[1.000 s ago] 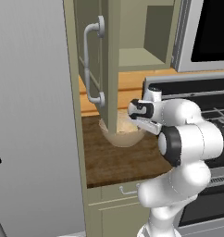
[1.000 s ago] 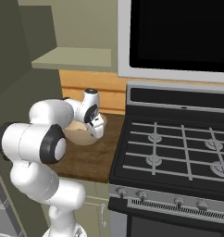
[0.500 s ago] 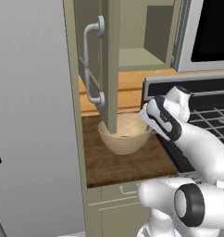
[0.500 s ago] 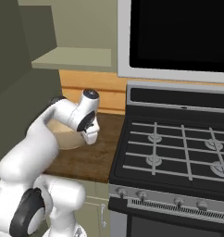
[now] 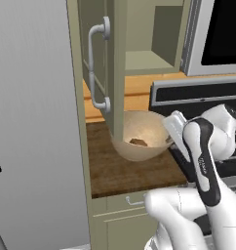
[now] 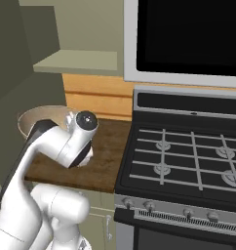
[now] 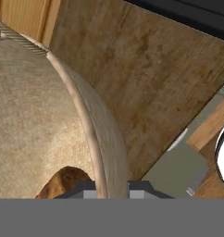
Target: Open the cabinet, pick up the bread from the cabinet and place it in the basket. Then move the basket to the dining counter.
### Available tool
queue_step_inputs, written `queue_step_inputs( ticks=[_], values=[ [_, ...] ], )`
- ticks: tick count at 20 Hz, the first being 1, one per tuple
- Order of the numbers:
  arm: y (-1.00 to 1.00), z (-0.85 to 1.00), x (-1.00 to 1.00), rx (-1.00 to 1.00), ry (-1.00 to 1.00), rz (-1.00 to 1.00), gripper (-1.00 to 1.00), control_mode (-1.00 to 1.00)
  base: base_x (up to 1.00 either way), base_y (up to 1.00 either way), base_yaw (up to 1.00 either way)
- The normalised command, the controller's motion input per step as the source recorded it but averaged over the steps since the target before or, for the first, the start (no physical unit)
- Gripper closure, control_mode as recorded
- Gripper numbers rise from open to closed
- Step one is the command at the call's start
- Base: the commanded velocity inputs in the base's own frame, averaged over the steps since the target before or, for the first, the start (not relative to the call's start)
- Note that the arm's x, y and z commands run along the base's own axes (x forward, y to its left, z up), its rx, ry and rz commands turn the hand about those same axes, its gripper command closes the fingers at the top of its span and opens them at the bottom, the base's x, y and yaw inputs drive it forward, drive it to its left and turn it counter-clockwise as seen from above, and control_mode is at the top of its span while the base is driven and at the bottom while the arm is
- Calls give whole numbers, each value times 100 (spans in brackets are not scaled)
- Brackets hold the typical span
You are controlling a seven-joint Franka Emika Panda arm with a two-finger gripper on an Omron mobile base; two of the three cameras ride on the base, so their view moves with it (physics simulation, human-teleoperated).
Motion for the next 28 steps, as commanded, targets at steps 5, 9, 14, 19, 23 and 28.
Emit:
queue_step_inputs(
  ticks=[5,9,14,19,23,28],
  values=[
    [-15,40,-35,7,3,-22,100,-100,0,0,0],
    [-26,16,-2,-6,14,-20,100,-100,0,0,0],
    [-23,0,-6,-4,5,-22,100,-100,0,0,0],
    [-15,-9,0,-15,2,-14,100,-100,0,0,0],
    [-10,-11,0,-11,1,-5,100,-100,0,0,0],
    [0,0,0,0,0,0,100,-100,0,0,0]
  ],
)
